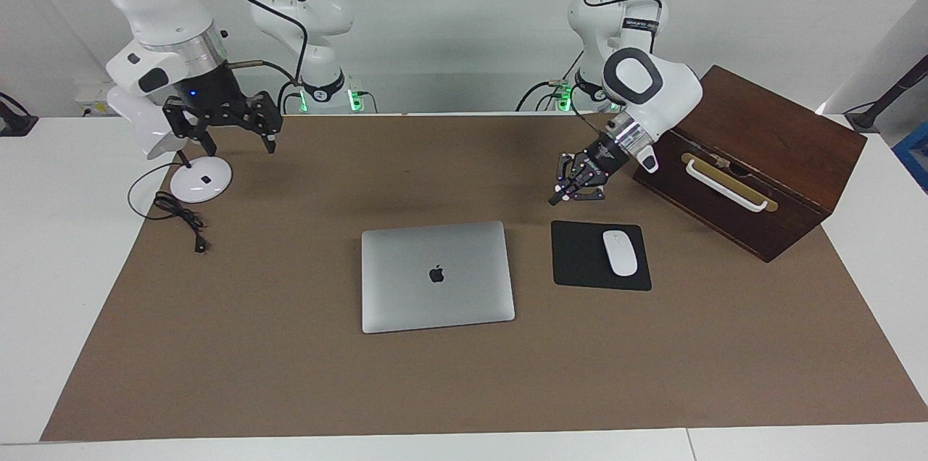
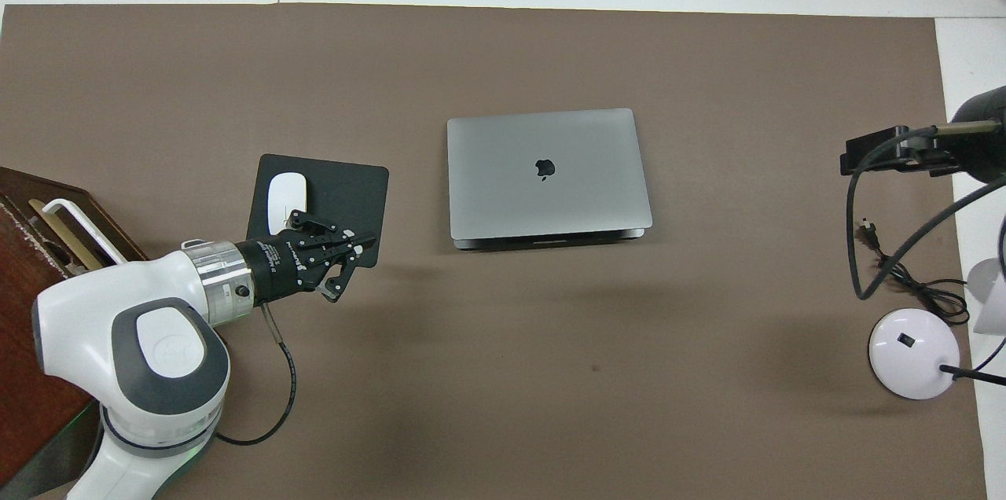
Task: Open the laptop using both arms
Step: 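Press the left gripper on the laptop while the right gripper reaches the lid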
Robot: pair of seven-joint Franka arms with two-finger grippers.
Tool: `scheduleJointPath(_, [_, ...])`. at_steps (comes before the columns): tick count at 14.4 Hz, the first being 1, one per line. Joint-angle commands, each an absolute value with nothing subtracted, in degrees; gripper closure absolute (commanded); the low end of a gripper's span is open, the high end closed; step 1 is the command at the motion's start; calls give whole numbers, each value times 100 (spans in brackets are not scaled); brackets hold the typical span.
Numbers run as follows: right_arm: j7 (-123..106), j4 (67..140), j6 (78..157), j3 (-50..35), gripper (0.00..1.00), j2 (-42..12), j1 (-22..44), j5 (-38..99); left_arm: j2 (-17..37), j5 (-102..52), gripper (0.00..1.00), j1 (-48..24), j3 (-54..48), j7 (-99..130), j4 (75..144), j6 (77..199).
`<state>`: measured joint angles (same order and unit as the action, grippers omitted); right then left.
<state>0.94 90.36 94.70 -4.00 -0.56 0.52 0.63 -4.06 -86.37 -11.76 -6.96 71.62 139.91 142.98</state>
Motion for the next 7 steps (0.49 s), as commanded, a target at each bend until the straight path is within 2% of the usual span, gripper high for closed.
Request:
scheduleJointPath(1, [-114,9272,9676,-404,0,123,298,36,95,-9752,100,-1169,-650,5639,14010,14045])
scheduleJointPath(4, [-377,9552,10001,-404,0,246,640,-193,482,-10439,100,-1160,-650,5038,14001,13747])
scheduleJointPath(7, [-868,10044,10580,-404,0,465,983,-526,606,-10915,100,-1230,-650,4290,13984,13711])
